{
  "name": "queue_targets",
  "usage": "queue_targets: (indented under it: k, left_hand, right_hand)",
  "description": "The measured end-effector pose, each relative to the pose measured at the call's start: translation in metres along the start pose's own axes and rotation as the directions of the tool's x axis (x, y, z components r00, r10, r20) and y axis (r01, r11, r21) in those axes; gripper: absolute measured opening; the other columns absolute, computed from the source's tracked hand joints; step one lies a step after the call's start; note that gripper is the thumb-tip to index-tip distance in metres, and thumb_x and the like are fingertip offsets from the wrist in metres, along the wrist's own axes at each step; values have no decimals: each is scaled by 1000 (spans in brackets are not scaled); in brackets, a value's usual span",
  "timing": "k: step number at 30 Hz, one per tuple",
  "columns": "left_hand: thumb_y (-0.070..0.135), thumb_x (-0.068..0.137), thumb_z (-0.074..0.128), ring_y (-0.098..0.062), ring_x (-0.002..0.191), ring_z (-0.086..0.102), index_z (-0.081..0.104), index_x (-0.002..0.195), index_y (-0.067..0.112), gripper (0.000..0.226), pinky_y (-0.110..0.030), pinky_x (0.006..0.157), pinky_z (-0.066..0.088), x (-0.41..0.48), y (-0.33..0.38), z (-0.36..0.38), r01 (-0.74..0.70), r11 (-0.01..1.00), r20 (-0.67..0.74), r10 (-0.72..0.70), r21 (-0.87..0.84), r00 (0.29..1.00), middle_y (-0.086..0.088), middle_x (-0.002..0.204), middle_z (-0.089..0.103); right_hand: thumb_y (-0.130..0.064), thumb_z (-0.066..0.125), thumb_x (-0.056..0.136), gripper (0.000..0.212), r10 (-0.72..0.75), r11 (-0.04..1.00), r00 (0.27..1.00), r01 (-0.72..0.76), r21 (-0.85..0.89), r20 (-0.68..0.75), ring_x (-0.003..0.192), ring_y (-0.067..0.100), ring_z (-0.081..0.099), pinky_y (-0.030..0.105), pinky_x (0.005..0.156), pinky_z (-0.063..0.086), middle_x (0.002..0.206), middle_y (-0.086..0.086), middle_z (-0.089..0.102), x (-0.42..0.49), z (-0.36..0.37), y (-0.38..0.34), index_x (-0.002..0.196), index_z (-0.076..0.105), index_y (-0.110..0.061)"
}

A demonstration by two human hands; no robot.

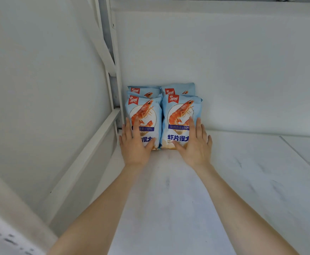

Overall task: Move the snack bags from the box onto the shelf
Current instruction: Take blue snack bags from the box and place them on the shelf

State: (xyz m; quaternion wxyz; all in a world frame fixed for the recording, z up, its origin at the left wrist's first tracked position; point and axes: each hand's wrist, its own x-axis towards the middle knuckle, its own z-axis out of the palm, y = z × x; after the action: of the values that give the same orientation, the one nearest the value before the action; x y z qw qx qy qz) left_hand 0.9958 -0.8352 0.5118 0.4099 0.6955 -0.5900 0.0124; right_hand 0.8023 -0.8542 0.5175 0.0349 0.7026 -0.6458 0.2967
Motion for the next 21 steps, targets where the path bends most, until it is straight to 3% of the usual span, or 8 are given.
queue_targets:
  k: [6,12,16,21]
  left_hand:
    - [46,92,58,-35,147,21,31,150,19,69,-56,116,25,-28,17,-29,-100,989,-11,102,108,995,-12,159,25]
    - [46,95,49,-38,142,33,41,145,13,60,-58,113,30,-73,36,-61,-191,971,-30,197,144,980,-15,151,41]
    - [51,94,35,-36,143,31,38,147,14,64,-55,114,25,-117,47,-87,-228,966,55,222,124,973,-14,152,39]
    - [49,95,40,-37,142,34,41,144,13,60,-57,112,31,-181,58,-110,-319,940,119,305,124,945,-15,151,41]
  right_hand:
    - [-61,54,86,91,-65,994,998,66,-90,12,148,27,14,57,114,16,163,7,10,-28,-36,-2,155,7,-24]
    - [-56,60,82,90,-124,978,992,117,-172,-32,145,29,26,57,112,20,157,12,28,-75,-78,-3,153,20,-17]
    - [-58,57,84,87,-79,977,996,70,-201,-35,146,27,23,57,113,17,159,10,25,-124,-109,-1,153,22,-17]
    - [-61,53,85,86,-22,973,999,14,-231,-30,148,26,18,57,115,15,160,9,22,-199,-144,5,153,21,-19]
